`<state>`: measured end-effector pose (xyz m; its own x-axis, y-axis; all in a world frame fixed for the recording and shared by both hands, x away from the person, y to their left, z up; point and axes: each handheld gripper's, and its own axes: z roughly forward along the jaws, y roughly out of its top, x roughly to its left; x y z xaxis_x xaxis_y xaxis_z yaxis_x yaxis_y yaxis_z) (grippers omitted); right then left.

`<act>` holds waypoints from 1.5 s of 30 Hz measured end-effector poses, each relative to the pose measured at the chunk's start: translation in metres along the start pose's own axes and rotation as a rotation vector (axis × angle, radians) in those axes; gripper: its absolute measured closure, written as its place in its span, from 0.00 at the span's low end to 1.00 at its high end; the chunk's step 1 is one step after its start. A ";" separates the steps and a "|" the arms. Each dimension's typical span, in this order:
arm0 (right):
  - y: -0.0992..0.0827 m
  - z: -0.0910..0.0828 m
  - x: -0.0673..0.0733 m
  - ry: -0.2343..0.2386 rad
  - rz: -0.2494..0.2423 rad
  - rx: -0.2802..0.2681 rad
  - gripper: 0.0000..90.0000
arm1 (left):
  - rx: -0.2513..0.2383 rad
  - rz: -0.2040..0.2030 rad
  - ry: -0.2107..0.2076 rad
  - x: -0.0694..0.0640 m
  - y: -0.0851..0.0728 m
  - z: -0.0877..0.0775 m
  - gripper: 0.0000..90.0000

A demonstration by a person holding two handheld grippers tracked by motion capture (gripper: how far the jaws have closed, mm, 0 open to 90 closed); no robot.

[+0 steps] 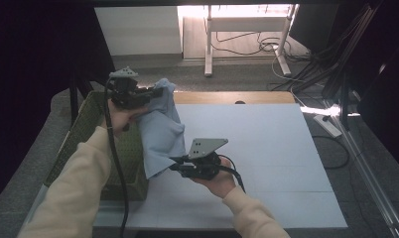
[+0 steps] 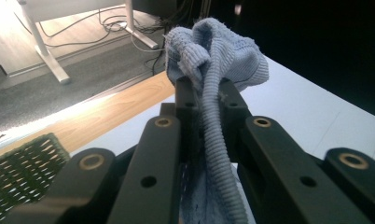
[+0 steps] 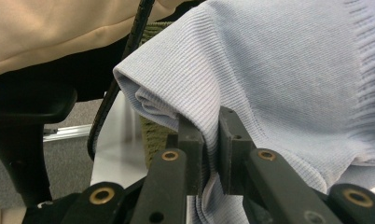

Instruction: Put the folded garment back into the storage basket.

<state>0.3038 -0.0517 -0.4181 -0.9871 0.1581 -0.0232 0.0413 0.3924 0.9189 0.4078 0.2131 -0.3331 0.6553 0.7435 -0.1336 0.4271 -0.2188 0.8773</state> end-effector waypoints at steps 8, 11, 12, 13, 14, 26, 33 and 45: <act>0.005 0.007 -0.003 0.008 0.003 -0.007 0.90 | -0.008 -0.010 0.020 0.009 -0.003 -0.012 0.90; 0.007 0.011 -0.003 0.010 0.007 -0.013 0.90 | -0.011 -0.011 0.029 0.013 -0.004 -0.017 0.90; 0.008 0.011 -0.004 0.012 0.009 -0.013 0.90 | -0.014 -0.012 0.032 0.014 -0.004 -0.019 0.90; 0.009 0.012 -0.004 0.011 0.006 -0.012 0.90 | -0.014 -0.012 0.035 0.015 -0.004 -0.020 0.90; 0.010 0.014 -0.004 0.010 0.009 -0.014 0.90 | -0.019 -0.015 0.037 0.016 -0.004 -0.022 0.90; 0.025 0.032 -0.004 0.031 -0.005 -0.026 0.90 | -0.031 -0.023 0.066 0.028 -0.004 -0.040 0.90; 0.030 0.041 -0.004 0.040 -0.007 -0.031 0.90 | -0.027 -0.021 0.084 0.032 -0.003 -0.049 0.90; 0.031 0.047 -0.006 0.046 -0.008 -0.032 0.90 | -0.020 -0.042 0.091 0.040 -0.010 -0.050 0.90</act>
<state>0.3185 0.0020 -0.4075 -0.9935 0.1133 -0.0137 0.0287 0.3645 0.9307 0.3982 0.2767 -0.3241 0.5774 0.8062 -0.1290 0.4401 -0.1742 0.8809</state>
